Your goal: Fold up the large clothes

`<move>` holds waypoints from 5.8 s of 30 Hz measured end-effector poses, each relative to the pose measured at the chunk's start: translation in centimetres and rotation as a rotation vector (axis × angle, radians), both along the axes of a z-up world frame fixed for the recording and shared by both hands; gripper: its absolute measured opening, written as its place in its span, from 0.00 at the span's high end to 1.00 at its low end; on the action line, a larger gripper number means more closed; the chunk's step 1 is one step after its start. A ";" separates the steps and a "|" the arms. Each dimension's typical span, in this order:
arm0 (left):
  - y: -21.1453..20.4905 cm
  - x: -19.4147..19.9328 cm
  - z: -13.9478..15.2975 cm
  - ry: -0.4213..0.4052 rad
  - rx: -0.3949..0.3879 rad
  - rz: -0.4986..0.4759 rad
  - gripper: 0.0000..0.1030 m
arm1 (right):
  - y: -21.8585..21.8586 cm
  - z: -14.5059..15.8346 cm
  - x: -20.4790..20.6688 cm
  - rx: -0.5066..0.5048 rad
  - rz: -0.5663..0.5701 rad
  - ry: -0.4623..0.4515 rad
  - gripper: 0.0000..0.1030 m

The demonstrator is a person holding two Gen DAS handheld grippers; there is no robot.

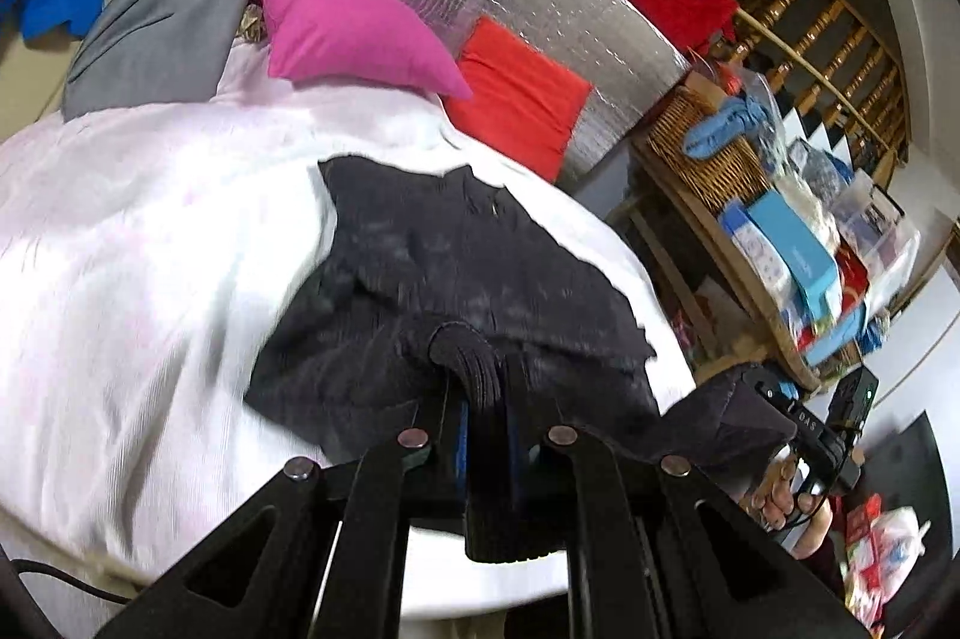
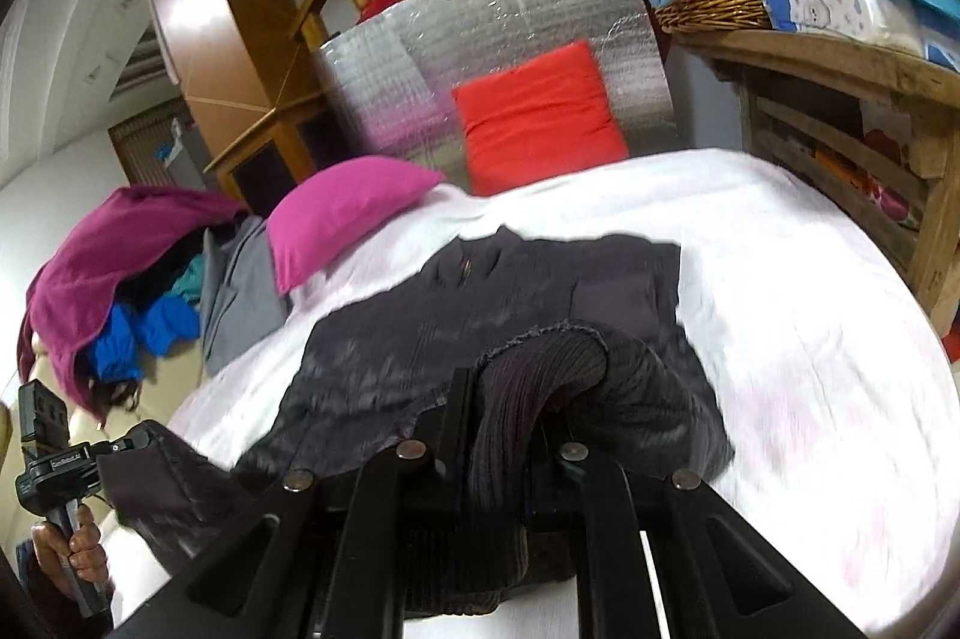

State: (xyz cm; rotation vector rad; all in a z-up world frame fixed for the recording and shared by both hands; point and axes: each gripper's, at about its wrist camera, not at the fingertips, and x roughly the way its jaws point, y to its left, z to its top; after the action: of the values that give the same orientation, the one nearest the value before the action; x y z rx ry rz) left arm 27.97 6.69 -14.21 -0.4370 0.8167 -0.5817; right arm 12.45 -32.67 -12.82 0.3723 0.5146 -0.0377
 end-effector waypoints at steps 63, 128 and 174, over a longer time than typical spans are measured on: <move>-6.0 25.3 -11.2 0.312 0.124 0.322 0.20 | -16.3 -11.4 31.5 0.068 -0.127 0.363 0.67; -9.6 17.8 -4.9 0.035 0.366 0.308 0.20 | -9.0 -4.4 20.1 0.316 -0.104 0.080 0.19; -5.5 16.7 -8.4 0.097 -0.010 0.422 0.78 | -11.8 -12.4 17.9 0.430 -0.341 0.061 0.65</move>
State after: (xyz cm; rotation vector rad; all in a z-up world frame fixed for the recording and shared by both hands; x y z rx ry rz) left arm 44.65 1.17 -22.64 -0.6309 0.7849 -0.1741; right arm 30.37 -44.47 -25.21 0.8798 0.5141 -0.2718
